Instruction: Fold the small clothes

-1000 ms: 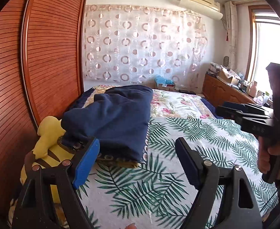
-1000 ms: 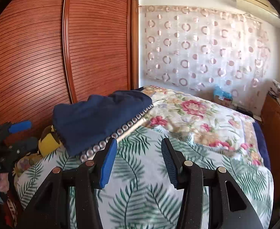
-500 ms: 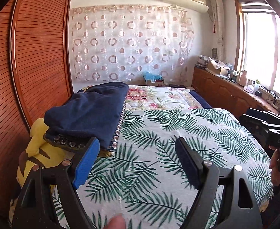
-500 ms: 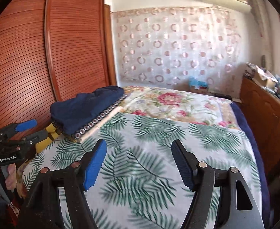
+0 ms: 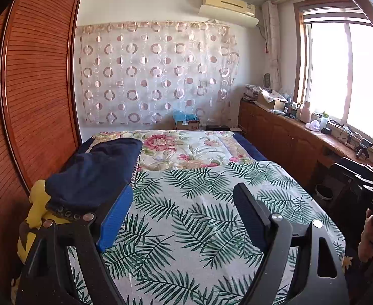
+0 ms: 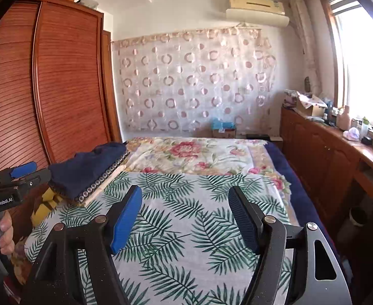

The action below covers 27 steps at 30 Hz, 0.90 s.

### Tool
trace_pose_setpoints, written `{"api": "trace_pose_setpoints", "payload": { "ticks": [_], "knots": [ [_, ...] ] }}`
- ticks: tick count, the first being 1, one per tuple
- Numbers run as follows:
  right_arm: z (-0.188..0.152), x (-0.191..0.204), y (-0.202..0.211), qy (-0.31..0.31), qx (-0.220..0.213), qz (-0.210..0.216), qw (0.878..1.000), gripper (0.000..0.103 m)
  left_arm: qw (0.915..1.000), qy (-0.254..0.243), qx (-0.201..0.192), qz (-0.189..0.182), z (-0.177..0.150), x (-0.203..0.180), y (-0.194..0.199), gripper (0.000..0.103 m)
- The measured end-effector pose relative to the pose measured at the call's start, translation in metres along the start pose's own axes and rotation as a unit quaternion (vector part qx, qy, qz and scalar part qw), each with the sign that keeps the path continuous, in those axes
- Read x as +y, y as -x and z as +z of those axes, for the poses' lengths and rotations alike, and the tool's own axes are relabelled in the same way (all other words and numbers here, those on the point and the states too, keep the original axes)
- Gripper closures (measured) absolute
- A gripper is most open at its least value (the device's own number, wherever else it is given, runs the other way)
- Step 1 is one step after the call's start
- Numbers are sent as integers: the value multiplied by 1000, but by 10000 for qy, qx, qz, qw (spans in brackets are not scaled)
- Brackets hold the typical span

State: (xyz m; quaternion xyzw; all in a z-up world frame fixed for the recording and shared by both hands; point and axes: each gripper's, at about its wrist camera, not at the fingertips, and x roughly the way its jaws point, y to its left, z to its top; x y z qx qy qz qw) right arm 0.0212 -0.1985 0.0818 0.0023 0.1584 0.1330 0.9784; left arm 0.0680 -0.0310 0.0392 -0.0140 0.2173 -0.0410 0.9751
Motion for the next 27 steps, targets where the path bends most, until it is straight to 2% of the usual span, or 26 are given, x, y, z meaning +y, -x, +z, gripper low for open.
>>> {"api": "trace_pose_setpoints", "payload": {
  "ticks": [7,11,27],
  "knots": [
    [-8,4,24,-92,-189,-110,9997,31,9998,-56,-175,3,9,-8,13,21],
    [-18,4,18,-112,-174,-117,9997,31,9998,-56,-166,10,7,-7,13,21],
    [-13,-13,5,-119,-166,-88,9998,31,9998,-10,-158,113,8,-1,19,21]
  ]
}}
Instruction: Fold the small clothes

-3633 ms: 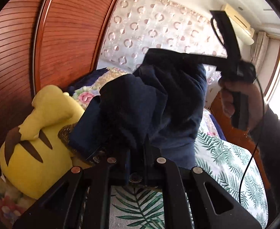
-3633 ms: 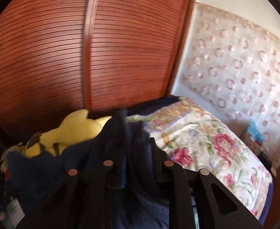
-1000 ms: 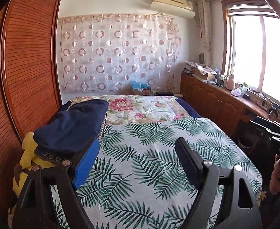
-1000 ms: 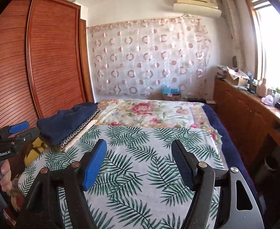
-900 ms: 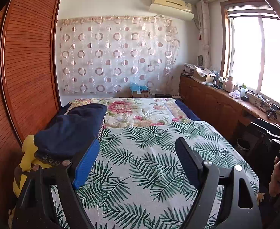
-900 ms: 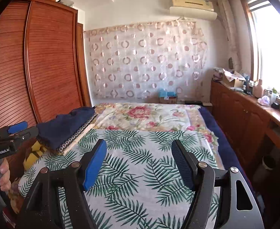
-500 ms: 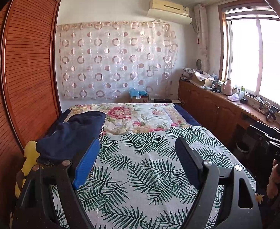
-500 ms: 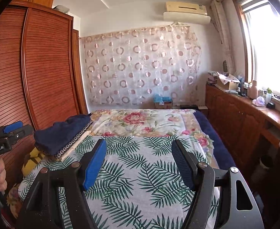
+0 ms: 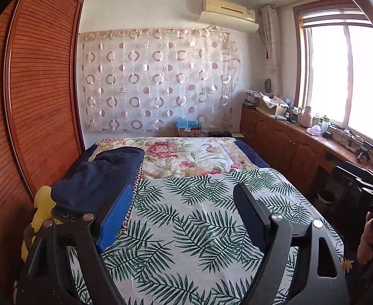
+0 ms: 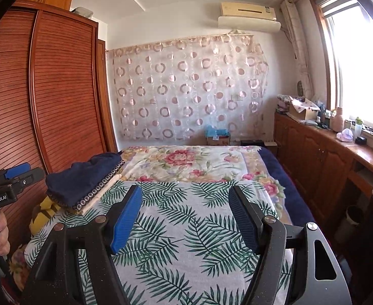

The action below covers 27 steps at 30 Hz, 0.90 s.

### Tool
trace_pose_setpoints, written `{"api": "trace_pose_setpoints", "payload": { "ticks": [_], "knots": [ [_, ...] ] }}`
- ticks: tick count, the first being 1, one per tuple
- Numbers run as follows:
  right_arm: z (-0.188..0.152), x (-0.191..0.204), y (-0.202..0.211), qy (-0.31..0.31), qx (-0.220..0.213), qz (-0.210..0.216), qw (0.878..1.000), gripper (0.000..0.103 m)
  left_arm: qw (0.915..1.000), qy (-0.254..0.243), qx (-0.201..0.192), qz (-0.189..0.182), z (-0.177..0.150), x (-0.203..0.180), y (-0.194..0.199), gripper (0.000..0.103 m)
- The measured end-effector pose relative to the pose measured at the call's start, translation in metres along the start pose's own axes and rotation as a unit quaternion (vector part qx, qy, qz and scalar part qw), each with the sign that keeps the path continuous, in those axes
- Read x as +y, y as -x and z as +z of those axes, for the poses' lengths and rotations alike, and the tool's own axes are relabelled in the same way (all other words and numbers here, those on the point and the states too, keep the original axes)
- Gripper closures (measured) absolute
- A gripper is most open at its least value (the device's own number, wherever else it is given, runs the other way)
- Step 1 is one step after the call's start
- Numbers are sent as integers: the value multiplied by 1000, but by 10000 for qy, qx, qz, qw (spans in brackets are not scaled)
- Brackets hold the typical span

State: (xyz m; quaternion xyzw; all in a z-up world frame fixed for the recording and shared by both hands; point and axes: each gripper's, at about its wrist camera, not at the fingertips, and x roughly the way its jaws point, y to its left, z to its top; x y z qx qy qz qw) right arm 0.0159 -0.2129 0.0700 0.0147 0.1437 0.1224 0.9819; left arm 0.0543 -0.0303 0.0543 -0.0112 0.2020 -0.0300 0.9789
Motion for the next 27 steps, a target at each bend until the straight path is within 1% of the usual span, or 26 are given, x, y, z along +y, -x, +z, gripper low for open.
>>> {"api": "trace_pose_setpoints", "payload": {
  "ticks": [10,27],
  "knots": [
    [2,-9,0,7,-23,12,10000,31,10000,-13,-15,21,1,2,1,21],
    [-2,-11,-1,23,-36,18,10000,31,10000,-39,-50,35,5,2,2,21]
  ]
}}
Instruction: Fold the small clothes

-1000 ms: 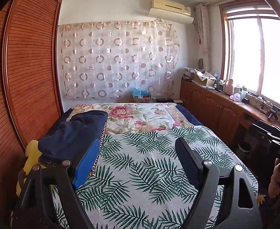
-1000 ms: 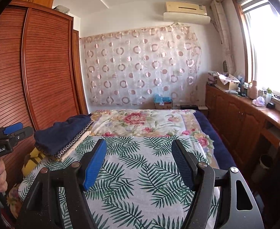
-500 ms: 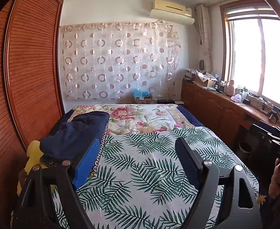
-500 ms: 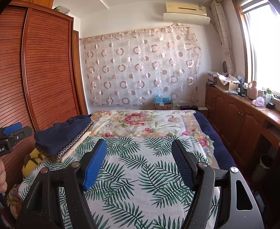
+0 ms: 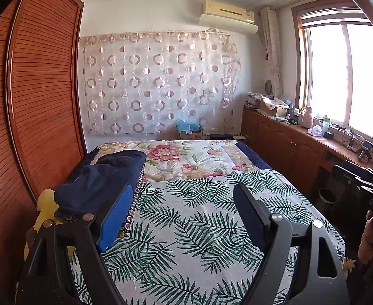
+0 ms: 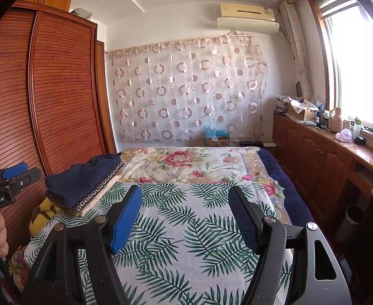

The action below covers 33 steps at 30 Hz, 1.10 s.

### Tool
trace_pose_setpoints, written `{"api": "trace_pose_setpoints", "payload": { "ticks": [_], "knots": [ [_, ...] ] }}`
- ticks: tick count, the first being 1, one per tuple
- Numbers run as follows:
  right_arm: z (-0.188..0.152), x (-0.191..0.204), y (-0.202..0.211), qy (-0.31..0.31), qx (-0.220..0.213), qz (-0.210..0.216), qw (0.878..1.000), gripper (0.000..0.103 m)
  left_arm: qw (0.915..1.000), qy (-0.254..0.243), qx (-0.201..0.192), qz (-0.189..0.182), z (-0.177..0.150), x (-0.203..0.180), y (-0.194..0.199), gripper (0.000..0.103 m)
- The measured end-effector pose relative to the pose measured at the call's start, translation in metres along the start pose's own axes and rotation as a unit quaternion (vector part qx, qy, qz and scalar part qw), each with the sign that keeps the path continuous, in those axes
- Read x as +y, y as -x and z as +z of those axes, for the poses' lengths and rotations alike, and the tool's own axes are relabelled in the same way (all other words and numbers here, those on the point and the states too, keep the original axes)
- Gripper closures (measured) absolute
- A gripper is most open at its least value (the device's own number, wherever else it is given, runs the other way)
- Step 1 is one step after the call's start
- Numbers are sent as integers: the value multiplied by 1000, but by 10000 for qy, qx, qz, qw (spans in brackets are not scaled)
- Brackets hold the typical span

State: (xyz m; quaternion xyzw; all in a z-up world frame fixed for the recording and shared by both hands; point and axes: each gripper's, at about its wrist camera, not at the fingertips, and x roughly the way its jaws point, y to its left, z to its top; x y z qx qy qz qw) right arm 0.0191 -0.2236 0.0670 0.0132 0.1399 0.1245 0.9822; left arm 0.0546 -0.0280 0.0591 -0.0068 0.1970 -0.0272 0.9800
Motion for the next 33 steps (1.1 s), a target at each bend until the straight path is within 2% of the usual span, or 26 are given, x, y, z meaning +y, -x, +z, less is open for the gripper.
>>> {"api": "trace_pose_setpoints", "payload": {
  "ticks": [33],
  "knots": [
    [-3,-1,-2,-19,-41,-10,10000,31,10000,-29,-25,7,-1,0,0,21]
  ]
}}
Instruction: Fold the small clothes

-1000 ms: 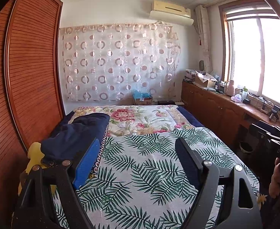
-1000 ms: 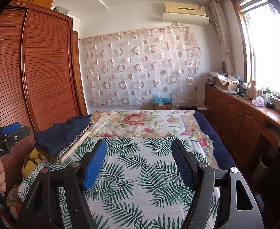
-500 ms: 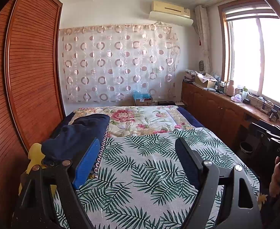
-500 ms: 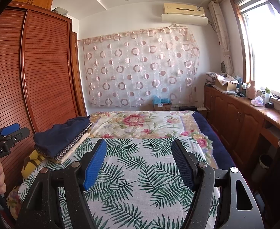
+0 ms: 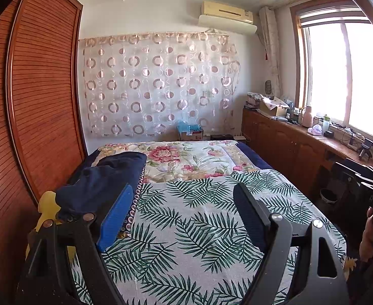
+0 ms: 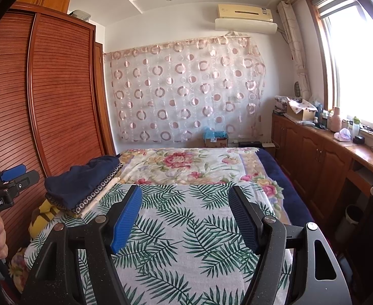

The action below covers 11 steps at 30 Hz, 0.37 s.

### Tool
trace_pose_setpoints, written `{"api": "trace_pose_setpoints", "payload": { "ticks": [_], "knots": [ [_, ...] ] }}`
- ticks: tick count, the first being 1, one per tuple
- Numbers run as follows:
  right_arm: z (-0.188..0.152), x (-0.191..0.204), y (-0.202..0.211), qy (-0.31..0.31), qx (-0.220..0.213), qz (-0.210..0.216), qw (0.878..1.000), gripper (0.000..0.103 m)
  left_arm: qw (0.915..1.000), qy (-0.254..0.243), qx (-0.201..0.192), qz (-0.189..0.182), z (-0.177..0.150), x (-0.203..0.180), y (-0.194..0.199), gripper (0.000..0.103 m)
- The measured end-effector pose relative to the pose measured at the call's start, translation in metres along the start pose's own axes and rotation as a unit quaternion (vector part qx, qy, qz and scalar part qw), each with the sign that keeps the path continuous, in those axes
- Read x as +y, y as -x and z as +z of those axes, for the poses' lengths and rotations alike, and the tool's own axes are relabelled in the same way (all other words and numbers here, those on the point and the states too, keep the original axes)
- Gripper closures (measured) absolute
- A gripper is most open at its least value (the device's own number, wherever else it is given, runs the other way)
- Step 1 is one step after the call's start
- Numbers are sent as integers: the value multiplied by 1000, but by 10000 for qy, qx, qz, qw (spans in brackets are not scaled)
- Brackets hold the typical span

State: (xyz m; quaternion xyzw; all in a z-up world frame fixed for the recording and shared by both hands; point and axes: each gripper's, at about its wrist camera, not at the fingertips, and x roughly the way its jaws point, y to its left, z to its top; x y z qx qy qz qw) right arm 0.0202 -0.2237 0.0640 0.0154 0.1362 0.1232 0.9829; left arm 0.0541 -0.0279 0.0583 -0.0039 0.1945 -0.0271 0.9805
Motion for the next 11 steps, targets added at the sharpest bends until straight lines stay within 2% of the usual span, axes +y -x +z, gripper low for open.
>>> {"api": "trace_pose_setpoints", "payload": {
  "ticks": [11],
  "knots": [
    [-1,1,-1,-6,0,-7,10000,31,10000,-5,-7,-14,2,1,1,21]
  ]
}}
